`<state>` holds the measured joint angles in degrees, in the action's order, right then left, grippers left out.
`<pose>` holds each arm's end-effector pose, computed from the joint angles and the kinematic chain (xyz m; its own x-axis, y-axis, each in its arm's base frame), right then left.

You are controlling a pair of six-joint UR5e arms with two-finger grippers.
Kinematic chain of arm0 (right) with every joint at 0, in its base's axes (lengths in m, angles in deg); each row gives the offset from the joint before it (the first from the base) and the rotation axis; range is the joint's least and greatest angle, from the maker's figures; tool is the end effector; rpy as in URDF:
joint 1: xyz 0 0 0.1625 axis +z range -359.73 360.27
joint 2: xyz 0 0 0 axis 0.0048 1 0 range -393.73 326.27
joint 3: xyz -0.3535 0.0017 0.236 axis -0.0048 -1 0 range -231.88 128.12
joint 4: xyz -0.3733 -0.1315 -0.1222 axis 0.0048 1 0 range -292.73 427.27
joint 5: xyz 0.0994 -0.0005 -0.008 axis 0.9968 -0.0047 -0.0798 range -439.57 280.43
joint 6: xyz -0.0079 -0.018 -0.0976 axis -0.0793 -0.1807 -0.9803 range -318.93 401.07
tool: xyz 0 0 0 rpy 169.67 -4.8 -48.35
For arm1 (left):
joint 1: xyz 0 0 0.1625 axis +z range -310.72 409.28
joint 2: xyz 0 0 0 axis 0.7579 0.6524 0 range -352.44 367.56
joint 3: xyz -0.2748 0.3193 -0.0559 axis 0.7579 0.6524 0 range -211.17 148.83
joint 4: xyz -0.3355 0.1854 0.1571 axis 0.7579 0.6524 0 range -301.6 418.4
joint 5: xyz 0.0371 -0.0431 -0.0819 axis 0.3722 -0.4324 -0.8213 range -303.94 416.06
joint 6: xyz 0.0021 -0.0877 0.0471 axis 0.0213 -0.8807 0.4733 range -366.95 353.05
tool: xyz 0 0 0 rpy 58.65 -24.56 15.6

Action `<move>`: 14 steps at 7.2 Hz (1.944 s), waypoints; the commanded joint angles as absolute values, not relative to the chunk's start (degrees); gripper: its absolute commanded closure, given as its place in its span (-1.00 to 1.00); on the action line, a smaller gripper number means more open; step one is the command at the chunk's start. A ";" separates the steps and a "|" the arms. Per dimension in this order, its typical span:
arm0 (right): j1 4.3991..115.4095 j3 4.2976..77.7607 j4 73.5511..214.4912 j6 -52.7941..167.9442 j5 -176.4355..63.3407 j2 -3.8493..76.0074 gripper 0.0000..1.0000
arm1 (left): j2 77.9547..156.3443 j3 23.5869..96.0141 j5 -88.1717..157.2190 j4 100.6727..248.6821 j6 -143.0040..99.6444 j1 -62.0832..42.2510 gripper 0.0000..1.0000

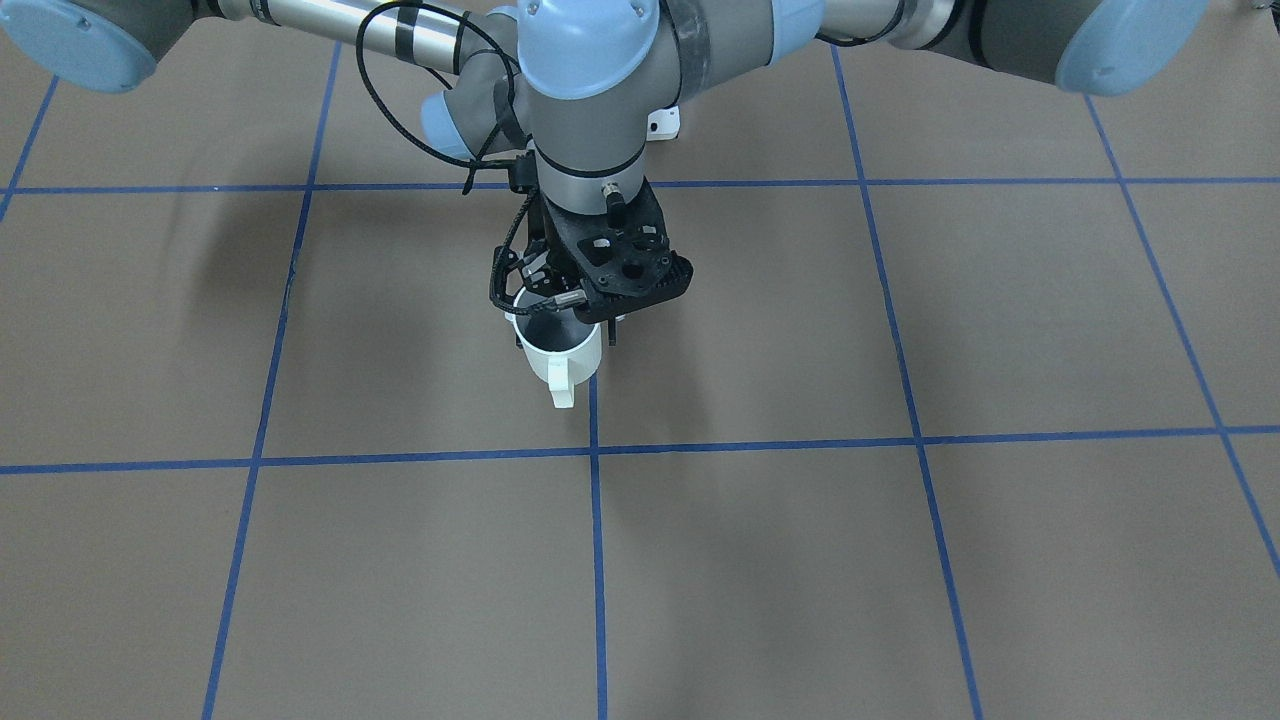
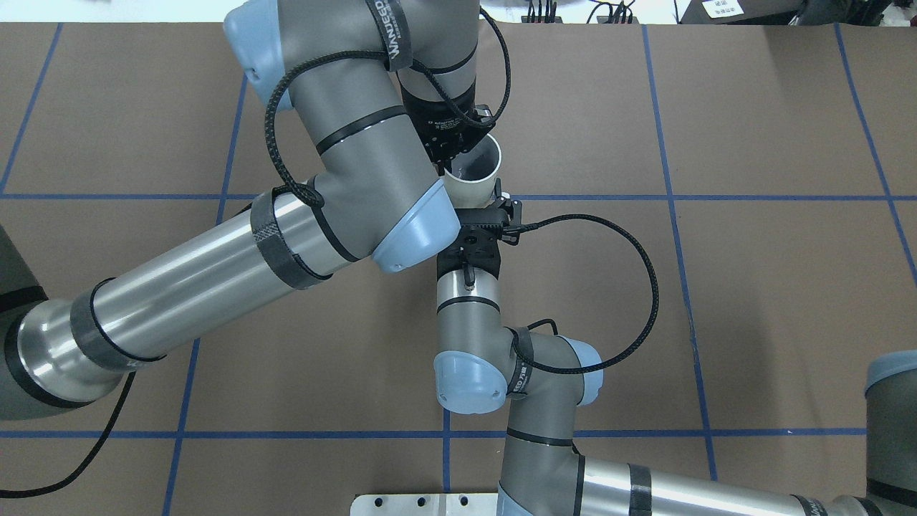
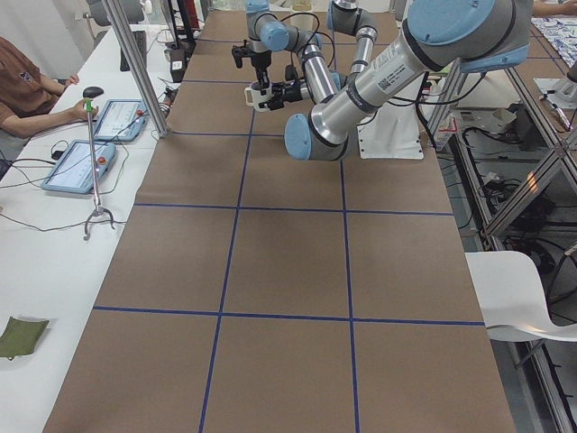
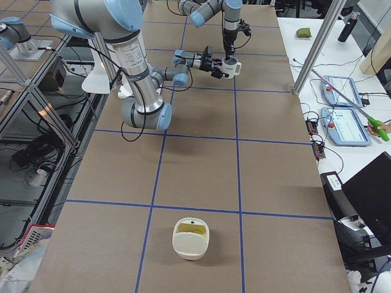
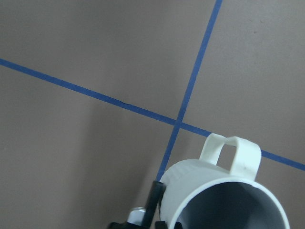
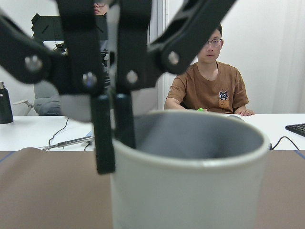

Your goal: Left arm hands cup to right arm to dump lemon

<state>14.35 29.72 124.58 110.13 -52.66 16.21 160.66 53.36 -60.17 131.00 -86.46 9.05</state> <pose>-0.6164 -0.3835 0.2115 0.7101 0.0112 0.7040 -0.6810 0.2649 0.6827 0.4942 -0.5350 0.0272 0.6389 -0.3265 -0.6966 0.2493 0.9445 -0.2140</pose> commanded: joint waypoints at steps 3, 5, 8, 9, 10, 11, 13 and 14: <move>13.10 29.42 121.62 110.07 -51.98 19.70 -1.00 | 159.97 59.06 -60.66 130.82 -85.88 5.44 1.00; 15.72 30.47 115.12 107.63 -45.61 22.95 -1.00 | 150.79 68.80 -61.36 128.80 -77.94 3.93 1.00; 26.33 41.33 110.52 101.99 -25.69 33.56 -1.00 | 129.09 82.96 -61.45 130.63 -63.07 1.48 1.00; 31.42 44.85 110.52 99.72 -17.17 38.03 -1.00 | 119.28 86.13 -61.63 137.00 -58.67 0.07 1.00; 36.52 47.76 110.43 96.13 -10.12 42.17 -1.00 | 110.04 86.43 -65.63 146.54 -55.32 -2.72 1.00; 42.31 50.66 110.43 95.40 -0.65 46.04 -1.00 | 101.33 86.08 -68.19 154.64 -49.55 -6.06 1.00; 59.16 52.62 110.60 86.31 26.21 53.60 -1.00 | 94.50 84.06 -70.50 158.50 -41.17 -9.95 1.00; 66.03 51.84 111.39 80.25 37.30 56.85 -1.00 | 93.09 82.66 -70.59 159.55 -39.40 -9.96 1.00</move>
<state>56.27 51.94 110.69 87.56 21.91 52.38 96.02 84.17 -70.03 157.68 -42.80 -9.07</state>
